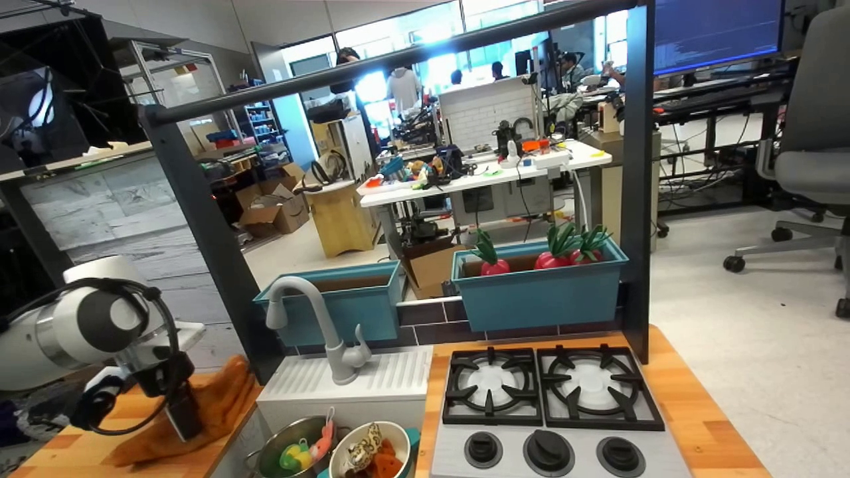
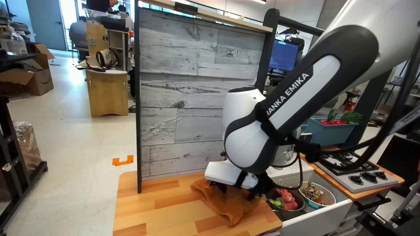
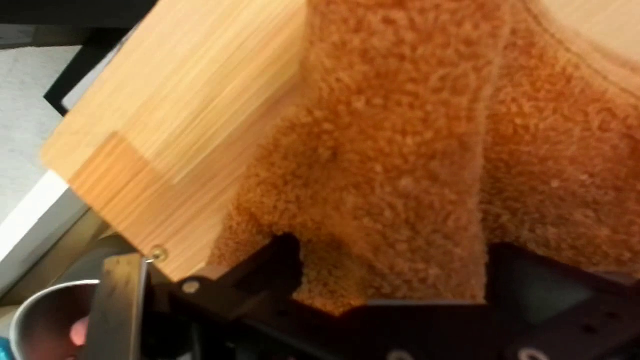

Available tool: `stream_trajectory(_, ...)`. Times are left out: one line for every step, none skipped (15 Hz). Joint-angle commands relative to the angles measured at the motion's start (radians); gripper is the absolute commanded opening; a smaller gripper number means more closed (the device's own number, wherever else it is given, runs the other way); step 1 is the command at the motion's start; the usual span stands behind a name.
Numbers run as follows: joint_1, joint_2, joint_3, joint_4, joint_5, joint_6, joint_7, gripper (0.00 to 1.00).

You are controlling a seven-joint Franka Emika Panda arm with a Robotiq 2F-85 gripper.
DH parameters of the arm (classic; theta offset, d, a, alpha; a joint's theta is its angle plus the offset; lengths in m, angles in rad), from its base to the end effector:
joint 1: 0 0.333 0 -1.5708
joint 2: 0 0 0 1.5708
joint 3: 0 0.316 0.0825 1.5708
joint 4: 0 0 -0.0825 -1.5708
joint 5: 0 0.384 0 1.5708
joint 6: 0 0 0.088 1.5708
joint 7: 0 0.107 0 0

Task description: Wipe the counter with the cloth, then pick the objects in the bowls in the sink and put them on the counter and the stove

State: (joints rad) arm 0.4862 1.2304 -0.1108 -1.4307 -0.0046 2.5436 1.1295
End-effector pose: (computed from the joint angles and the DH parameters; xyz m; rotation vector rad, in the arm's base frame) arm 0.6047 0.2463 -0.0548 2.8122 -0.9988 -0.0086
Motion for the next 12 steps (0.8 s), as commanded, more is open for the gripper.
stream_trajectory(-0.010, 0.077, -0.005, -0.013, 0.005, 0.043, 0.060, 1.00)
stream_trajectory(-0.007, 0.097, 0.008, 0.013, 0.005, 0.040, 0.063, 1.00)
stream_trajectory(0.000, 0.119, 0.026, 0.039, 0.003, 0.046, 0.060, 1.00)
stream_trajectory(-0.003, 0.121, 0.046, 0.059, 0.006, 0.033, 0.048, 1.00)
stream_trajectory(0.007, 0.118, 0.052, 0.063, 0.003, 0.032, 0.046, 1.00)
stream_trajectory(0.005, 0.118, 0.071, 0.071, 0.002, 0.032, 0.027, 1.00)
stream_trajectory(0.015, 0.111, 0.087, 0.069, -0.004, 0.042, 0.010, 1.00)
stream_trajectory(0.020, 0.110, 0.109, 0.073, -0.003, 0.051, -0.006, 1.00)
stream_trajectory(0.021, 0.114, 0.137, 0.080, 0.002, 0.065, -0.031, 1.00)
stream_trajectory(0.031, 0.116, 0.162, 0.081, 0.005, 0.088, -0.049, 1.00)
stream_trajectory(0.055, 0.119, 0.169, 0.086, 0.010, 0.094, -0.038, 1.00)
stream_trajectory(0.066, 0.131, 0.188, 0.087, 0.008, 0.132, -0.057, 1.00)
